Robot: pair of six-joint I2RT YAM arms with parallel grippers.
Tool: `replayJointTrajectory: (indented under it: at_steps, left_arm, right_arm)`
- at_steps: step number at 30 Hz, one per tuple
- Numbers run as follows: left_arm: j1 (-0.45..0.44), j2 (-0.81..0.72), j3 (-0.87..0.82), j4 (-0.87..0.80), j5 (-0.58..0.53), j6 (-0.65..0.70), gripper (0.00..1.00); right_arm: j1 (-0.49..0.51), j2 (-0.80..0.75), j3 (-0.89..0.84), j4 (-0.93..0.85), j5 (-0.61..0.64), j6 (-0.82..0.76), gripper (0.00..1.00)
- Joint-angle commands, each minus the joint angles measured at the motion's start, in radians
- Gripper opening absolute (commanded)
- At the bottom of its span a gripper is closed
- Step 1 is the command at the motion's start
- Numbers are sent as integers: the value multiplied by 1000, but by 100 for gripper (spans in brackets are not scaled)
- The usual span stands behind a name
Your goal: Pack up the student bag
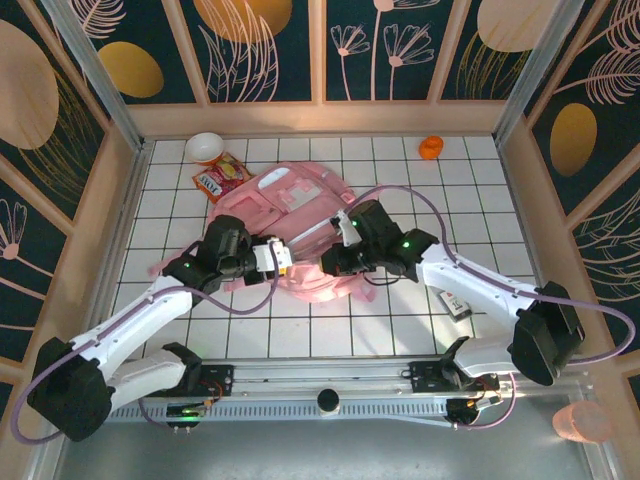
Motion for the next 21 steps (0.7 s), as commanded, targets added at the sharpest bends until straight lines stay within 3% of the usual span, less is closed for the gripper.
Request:
replayJointTrajectory:
  at_steps: [1, 5, 15, 17, 21]
  left_arm:
    - [7, -26, 49, -83, 53, -54, 62]
    - [-11, 3, 86, -83, 158, -73, 63]
    - [-142, 198, 166, -48, 198, -66, 59]
    - [-142, 221, 155, -37, 177, -66, 50]
    - [-143, 226, 126, -18, 104, -74, 15]
  right_arm:
    - [9, 24, 36, 46, -46, 15, 0]
    - [8, 50, 53, 41, -81, -18, 0]
    - [5, 33, 40, 74, -109, -19, 0]
    - [4, 25, 37, 76, -110, -20, 0]
    - [-14, 3, 34, 43, -104, -37, 0]
